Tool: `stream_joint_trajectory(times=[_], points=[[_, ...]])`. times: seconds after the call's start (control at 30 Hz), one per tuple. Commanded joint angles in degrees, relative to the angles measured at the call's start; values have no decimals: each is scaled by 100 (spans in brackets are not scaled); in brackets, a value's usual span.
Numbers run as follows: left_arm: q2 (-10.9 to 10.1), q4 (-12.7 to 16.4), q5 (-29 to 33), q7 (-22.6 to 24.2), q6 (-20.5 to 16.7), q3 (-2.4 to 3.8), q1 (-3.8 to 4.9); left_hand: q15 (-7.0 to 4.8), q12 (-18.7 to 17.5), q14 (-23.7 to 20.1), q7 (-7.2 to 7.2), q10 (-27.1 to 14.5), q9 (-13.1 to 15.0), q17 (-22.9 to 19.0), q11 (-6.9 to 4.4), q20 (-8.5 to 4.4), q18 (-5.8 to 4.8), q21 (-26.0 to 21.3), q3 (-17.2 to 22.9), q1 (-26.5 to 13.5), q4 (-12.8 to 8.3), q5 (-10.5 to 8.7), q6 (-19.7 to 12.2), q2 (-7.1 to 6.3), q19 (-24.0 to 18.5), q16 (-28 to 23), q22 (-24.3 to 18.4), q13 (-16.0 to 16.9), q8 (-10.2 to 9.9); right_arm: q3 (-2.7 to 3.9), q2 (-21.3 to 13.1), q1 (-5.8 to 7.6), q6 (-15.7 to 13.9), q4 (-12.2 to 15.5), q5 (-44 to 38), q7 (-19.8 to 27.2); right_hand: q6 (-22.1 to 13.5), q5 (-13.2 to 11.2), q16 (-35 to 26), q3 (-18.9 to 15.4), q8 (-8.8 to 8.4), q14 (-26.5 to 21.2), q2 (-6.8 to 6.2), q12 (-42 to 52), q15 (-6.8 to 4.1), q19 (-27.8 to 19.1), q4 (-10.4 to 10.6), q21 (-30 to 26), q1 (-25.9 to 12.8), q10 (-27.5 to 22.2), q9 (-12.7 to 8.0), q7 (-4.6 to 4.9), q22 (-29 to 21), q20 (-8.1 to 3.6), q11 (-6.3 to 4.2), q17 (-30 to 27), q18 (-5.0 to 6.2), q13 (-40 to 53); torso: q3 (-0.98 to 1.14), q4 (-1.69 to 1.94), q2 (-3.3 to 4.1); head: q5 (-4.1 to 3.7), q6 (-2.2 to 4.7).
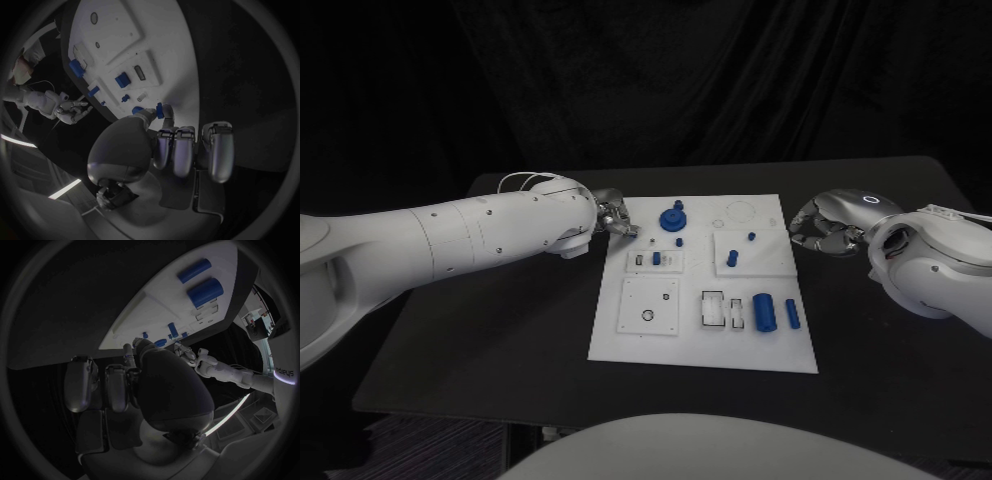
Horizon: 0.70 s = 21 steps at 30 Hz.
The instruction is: Assemble the parts on the task board
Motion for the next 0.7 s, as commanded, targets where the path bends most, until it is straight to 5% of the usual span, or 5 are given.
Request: stream_joint_trajectory(times=[0.03,0.43,0.7], points=[[-98,184,9,214,-342,5,-9,-43,15,595,6,610,137,1508,-47,-27,-27,-37,63,20,-9,43,57,-71,76,37,922,1502,-26,4,-16,-13,51,19,-36,-118,8,20,-30,45,-35,466,48,-30,36,60,1,-33,16,415,-6,8,1069,50,53,1065,56,1333,-3,1,3,3,1],[-696,1118,9,10,-194,5,-6,-48,15,595,2,610,141,1508,-54,-31,-27,-40,132,0,-12,55,95,-130,76,37,923,1502,-15,4,-63,-13,69,43,-36,-147,8,23,-38,50,-37,464,50,-34,36,59,-1,-35,18,408,-7,9,1069,50,52,1058,57,1327,3,3,2,14,1],[-823,1340,9,-141,7,4,-6,-49,15,595,-1,610,141,1508,-56,-32,-26,-43,148,1,-16,49,99,-138,75,37,922,1502,-15,3,-52,-13,72,35,-36,-149,8,23,-38,50,-37,464,50,-34,36,59,-1,-35,18,408,-7,9,1069,50,52,1058,57,1327,0,7,0,30,1]])
